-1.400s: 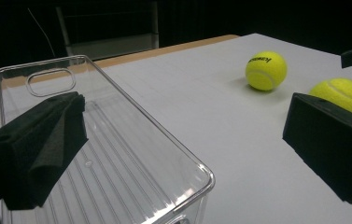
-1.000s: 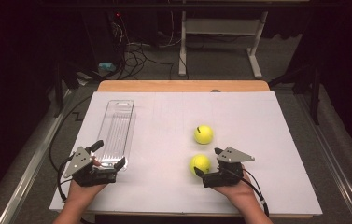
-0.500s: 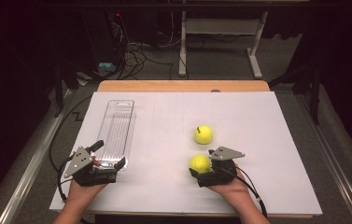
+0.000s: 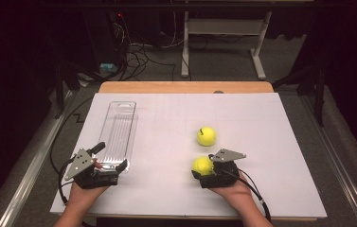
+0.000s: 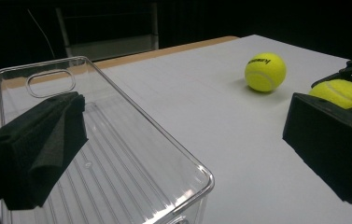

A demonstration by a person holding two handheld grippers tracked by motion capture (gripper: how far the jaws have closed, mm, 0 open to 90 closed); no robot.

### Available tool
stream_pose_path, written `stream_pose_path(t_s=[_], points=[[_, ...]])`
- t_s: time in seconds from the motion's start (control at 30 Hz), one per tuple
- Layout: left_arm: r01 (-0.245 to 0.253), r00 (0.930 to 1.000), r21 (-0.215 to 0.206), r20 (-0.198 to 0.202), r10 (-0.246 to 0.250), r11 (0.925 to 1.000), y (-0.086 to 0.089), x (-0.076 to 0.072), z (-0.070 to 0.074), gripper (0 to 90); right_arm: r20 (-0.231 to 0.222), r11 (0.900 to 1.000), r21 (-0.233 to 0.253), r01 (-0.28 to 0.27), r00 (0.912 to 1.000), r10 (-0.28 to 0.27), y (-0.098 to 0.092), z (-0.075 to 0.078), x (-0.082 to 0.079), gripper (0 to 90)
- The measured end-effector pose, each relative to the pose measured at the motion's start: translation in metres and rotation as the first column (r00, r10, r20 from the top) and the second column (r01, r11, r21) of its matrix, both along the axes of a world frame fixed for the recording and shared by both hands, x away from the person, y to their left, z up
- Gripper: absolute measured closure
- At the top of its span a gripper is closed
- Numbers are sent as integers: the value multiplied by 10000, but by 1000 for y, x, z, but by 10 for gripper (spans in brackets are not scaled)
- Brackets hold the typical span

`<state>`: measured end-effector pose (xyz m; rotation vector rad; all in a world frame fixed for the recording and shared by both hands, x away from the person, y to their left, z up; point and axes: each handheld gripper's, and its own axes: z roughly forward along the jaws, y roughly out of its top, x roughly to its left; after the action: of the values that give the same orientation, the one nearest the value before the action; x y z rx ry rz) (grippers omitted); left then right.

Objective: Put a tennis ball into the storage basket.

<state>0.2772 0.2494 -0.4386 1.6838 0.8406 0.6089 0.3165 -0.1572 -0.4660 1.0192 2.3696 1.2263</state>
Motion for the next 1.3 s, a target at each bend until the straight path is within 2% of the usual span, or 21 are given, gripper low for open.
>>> stream_pose_path(t_s=[0.43, 1.3], points=[[-2, 10000, 2, 7, 2, 10000, 0, 0, 0, 7, -202, 9997, -233, -98, 9998, 93, 1, -3, -1, 248], [6, 10000, 53, 38, -6, 10000, 1, -1, 1, 7, -58, 9995, -293, -137, 9999, 135, 1, -3, -2, 271]])
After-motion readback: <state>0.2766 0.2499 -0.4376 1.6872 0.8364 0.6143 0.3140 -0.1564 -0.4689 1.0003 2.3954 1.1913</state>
